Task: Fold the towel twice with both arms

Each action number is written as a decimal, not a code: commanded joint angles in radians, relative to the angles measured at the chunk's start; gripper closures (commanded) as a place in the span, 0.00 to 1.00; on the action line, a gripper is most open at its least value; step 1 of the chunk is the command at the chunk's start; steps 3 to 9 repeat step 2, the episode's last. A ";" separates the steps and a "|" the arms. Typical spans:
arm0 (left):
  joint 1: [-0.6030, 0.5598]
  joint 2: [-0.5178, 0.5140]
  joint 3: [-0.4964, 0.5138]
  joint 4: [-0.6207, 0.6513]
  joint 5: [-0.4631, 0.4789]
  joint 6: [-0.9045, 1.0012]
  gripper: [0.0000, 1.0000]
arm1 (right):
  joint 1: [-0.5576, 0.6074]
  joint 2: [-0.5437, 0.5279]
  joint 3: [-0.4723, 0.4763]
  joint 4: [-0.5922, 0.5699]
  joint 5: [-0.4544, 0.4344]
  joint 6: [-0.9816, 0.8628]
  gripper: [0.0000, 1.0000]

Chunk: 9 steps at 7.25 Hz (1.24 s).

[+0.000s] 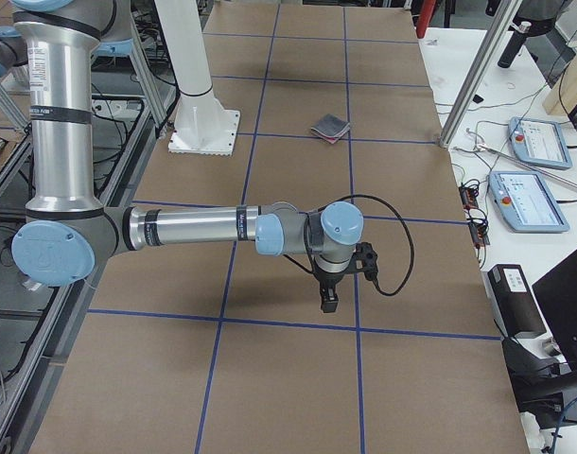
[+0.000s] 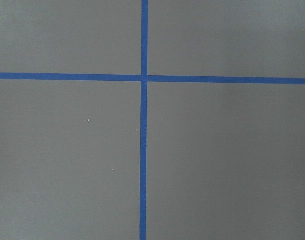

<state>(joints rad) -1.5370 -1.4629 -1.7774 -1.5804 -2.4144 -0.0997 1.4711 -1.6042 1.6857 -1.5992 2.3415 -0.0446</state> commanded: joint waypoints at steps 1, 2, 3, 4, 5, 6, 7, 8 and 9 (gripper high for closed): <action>0.000 -0.002 0.000 0.000 0.000 0.000 0.00 | 0.000 0.000 0.003 0.001 0.001 0.000 0.00; 0.000 0.000 0.000 0.003 0.000 0.000 0.00 | 0.000 0.001 0.005 0.002 -0.001 0.000 0.00; 0.000 0.000 0.000 0.003 0.000 0.000 0.00 | 0.000 0.001 0.005 0.002 -0.001 0.000 0.00; 0.000 0.000 0.000 0.003 0.000 0.000 0.00 | 0.000 0.001 0.005 0.002 -0.001 0.000 0.00; 0.000 0.000 0.000 0.003 0.000 0.000 0.00 | 0.000 0.001 0.005 0.002 -0.001 0.000 0.00; 0.000 0.000 0.000 0.003 0.000 0.000 0.00 | 0.000 0.001 0.005 0.002 -0.001 0.000 0.00; 0.000 0.000 0.000 0.003 0.000 0.000 0.00 | 0.000 0.001 0.005 0.002 -0.001 0.000 0.00; 0.000 0.000 0.000 0.003 0.000 0.000 0.00 | 0.000 0.001 0.005 0.002 -0.001 0.000 0.00; 0.000 0.000 0.000 0.003 0.000 0.000 0.00 | 0.000 0.001 0.005 0.002 -0.001 0.000 0.00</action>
